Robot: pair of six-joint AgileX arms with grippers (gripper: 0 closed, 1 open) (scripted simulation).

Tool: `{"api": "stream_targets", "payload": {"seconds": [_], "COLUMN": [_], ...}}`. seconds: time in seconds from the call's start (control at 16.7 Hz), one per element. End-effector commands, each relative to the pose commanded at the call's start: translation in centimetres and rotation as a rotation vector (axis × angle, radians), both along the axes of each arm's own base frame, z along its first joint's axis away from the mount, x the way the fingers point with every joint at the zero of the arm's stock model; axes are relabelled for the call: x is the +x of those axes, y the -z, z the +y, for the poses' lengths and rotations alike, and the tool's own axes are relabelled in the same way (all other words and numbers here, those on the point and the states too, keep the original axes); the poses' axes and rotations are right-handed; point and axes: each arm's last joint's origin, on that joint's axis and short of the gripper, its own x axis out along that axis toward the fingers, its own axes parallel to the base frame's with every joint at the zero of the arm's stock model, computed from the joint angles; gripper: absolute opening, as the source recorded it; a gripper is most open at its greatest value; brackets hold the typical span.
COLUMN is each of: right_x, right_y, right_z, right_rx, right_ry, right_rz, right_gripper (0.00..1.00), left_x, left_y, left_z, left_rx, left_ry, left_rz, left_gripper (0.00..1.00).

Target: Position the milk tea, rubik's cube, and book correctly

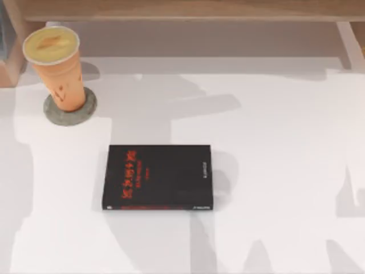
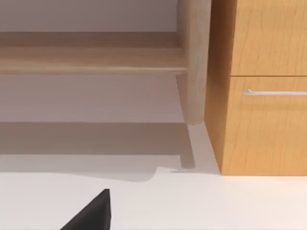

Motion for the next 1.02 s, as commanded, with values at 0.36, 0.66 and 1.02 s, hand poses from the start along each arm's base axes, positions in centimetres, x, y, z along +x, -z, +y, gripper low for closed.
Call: {"api": "stream_targets", "payload": {"seconds": [0.36,0.66,1.02], "right_x": [0.0,0.0,0.0], "right_y": [0.0,0.0,0.0], "right_z": [0.0,0.0,0.0], "right_rx": [0.000,0.000,0.000], "right_ry": [0.000,0.000,0.000], "right_rz": [0.000,0.000,0.000], "right_gripper": [1.00,1.00,1.00], "left_x": [-7.6,-12.8,-18.5], "left_y": [-8.6,-5.9,10.7], "left_z": [-10.9,-22.4,-33.0], "left_rx": [0.228,0.391,0.908], "left_ry": [-0.153,-0.069,0.194], "left_rz": [-0.227,-0.112,0.338], "left_gripper": [0.00,0.00,0.00]}}
